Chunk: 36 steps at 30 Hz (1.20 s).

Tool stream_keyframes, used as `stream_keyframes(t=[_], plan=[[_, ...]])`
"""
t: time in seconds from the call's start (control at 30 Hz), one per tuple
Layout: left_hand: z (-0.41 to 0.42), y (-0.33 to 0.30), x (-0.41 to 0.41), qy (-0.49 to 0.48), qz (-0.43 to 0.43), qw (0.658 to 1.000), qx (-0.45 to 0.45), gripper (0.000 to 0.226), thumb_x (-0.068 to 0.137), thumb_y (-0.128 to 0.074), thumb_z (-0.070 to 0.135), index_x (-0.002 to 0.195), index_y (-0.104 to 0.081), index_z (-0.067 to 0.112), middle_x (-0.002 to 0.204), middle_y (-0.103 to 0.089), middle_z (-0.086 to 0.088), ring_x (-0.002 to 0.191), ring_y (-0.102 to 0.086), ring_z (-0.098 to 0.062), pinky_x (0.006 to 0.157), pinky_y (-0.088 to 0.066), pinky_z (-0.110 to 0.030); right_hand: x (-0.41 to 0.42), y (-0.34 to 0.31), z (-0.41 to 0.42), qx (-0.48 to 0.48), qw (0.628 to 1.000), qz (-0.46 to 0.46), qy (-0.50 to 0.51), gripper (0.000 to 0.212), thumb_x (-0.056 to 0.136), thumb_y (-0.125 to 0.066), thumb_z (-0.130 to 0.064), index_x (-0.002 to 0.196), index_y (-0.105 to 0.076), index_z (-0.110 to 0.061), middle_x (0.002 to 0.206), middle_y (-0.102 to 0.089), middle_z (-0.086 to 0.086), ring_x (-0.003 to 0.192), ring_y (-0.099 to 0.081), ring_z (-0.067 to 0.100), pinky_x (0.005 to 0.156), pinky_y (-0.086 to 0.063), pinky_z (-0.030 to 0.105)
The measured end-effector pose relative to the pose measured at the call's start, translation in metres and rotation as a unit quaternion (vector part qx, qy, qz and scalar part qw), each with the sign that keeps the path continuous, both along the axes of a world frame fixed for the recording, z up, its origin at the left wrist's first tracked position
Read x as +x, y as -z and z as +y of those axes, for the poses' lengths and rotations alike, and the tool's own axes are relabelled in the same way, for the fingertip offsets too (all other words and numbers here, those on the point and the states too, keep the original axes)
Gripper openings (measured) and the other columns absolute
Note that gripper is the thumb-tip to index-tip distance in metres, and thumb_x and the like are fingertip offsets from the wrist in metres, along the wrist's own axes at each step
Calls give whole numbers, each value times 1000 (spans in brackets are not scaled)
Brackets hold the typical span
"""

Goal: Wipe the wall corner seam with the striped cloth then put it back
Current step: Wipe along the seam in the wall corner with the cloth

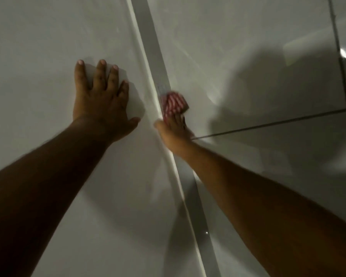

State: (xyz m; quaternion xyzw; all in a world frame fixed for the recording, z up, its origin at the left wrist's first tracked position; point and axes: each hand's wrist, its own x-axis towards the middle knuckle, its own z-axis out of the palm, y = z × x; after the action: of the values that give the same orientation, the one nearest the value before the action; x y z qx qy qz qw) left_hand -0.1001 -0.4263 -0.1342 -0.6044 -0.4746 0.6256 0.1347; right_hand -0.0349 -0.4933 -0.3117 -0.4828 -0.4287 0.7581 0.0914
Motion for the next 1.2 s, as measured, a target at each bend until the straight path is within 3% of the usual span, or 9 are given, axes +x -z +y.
stream_keyframes(t=[0.13, 0.27, 0.37, 0.43, 0.57, 0.7, 0.9, 1.0, 1.2], plan=[[8, 11, -3, 3, -1, 1000, 4, 96, 83, -9, 80, 160, -9, 22, 169, -2, -14, 156, 3, -38, 117, 4, -67, -27, 4, 67, 55, 998, 0, 17, 81, 86, -30, -61, 155, -6, -27, 168, -4, 2, 153, -7, 23, 121, -8, 55], [13, 10, -6, -3, -10, 1000, 4, 94, 85, -11, 77, 160, -7, 21, 169, 1, -15, 155, 5, -40, 116, 6, -68, 11, 1, -14, 26, 998, 35, 45, 83, 90, -48, -50, 154, 3, -36, 168, 0, 2, 154, -5, 23, 123, -9, 49], [15, 12, -4, -10, -11, 1000, 3, 93, 86, -11, 77, 160, -6, 21, 169, 3, -16, 155, 7, -40, 116, 6, -69, 21, -2, -30, -75, 997, 5, 18, 88, 71, -39, -73, 148, -2, -49, 164, -16, 7, 148, -21, 34, 118, -15, 55], [17, 14, -4, -11, -14, 1000, 9, 93, 84, -10, 78, 160, -9, 23, 169, 1, -15, 155, 5, -39, 117, 5, -69, 2, -4, 4, -30, 999, -20, -14, 90, 64, -27, -86, 143, 7, -57, 164, -13, 10, 146, -21, 38, 117, -17, 57], [17, 12, -7, -6, -15, 1000, 5, 93, 83, -9, 77, 159, -14, 25, 169, -5, -13, 155, 1, -39, 118, 3, -69, -34, 8, 88, -12, 1000, 22, 11, 97, 71, -27, -82, 151, 8, -41, 167, 5, 11, 153, -3, 37, 120, -7, 60], [13, 7, -8, 6, 2, 1000, -14, 93, 84, -11, 76, 160, -10, 23, 169, -2, -15, 155, 2, -40, 118, 2, -69, -30, 7, 75, -17, 999, 28, 27, 91, 75, -30, -74, 149, 12, -44, 168, 10, -1, 154, 3, 25, 118, 1, 64], [12, 0, -2, -2, 2, 1000, -19, 93, 85, -9, 76, 160, -7, 22, 169, -1, -14, 155, 2, -39, 120, 0, -67, 4, 5, 3, -200, 972, 50, 113, 100, 56, -35, -76, 148, -34, -38, 163, -28, 2, 150, -21, 24, 122, -8, 46], [19, -6, -2, -11, -4, 999, -30, 98, 80, -8, 80, 160, -6, 23, 169, 0, -13, 156, 2, -37, 120, -2, -68, 2, 6, 36, -165, 979, 66, 102, 101, 49, -27, -86, 136, -50, -40, 148, -52, 2, 136, -46, 24, 116, -30, 46], [30, -14, -2, 5, 0, 999, -49, 105, 76, -16, 85, 160, -7, 23, 169, -1, -14, 155, 1, -39, 119, -4, -69, -12, 4, 115, -139, 972, 114, 151, 84, 58, -52, -75, 127, -48, -27, 135, -52, 3, 119, -50, 25, 100, -37, 41]])
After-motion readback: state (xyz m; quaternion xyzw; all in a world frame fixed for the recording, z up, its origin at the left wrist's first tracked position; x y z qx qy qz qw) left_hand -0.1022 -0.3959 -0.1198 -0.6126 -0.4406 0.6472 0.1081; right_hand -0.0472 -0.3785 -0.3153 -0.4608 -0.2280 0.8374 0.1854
